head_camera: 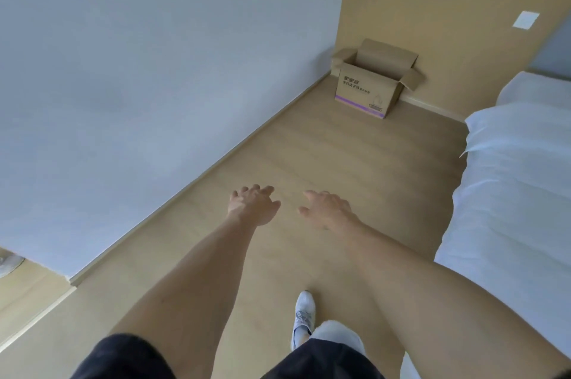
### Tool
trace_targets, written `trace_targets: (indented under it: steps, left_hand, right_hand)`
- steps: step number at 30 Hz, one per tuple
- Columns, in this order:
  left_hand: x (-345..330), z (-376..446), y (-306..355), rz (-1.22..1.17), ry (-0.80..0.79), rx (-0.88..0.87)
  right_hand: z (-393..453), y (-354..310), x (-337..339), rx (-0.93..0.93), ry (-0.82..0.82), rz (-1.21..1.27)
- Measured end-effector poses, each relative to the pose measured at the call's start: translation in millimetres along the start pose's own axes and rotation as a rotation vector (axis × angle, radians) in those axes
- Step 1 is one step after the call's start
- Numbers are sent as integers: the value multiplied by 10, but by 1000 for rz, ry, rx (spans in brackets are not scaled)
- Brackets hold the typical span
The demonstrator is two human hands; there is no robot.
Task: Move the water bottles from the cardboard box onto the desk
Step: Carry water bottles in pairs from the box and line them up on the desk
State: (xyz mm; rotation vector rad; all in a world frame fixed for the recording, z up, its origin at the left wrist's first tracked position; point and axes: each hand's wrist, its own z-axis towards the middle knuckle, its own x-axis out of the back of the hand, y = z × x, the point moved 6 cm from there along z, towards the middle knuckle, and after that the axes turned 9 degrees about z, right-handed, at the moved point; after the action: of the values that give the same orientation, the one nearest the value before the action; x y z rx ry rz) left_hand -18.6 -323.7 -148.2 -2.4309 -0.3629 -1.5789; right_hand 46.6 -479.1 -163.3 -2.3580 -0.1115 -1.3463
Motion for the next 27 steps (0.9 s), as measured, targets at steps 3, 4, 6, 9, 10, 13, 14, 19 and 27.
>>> trace_targets:
  steps: [3, 4, 6, 9, 10, 13, 14, 19, 27]
  left_hand:
    - [363, 594, 68, 17, 7, 1]
    - [484, 785, 109, 22, 5, -3]
    - [705, 1162, 211, 28, 12, -8]
    - [946, 1682, 443, 30, 17, -43]
    - [1002, 1849, 546, 33, 10, -64]
    - [1126, 2291, 792, 53, 0, -104]
    - [1174, 2447, 868, 56, -2, -117]
    - [1391, 3253, 1195, 82, -22, -192]
    - [2072, 4955, 1580, 84, -5, -321]
  right_hand:
    - [589, 65, 338, -25, 2, 40]
    - [763, 86, 466, -25, 1, 52]
    - [1103, 135, 716, -29, 8, 65]
    - [1525, 275, 1023, -54, 6, 79]
    - [1646, 345, 1103, -67, 0, 85]
    - [1977, 564, 1277, -114, -5, 99]
    - [2093, 638, 1343, -134, -1, 107]
    - [2721, 1001, 1679, -229, 17, 141]
    - [4036, 1396, 2525, -359, 75, 159]
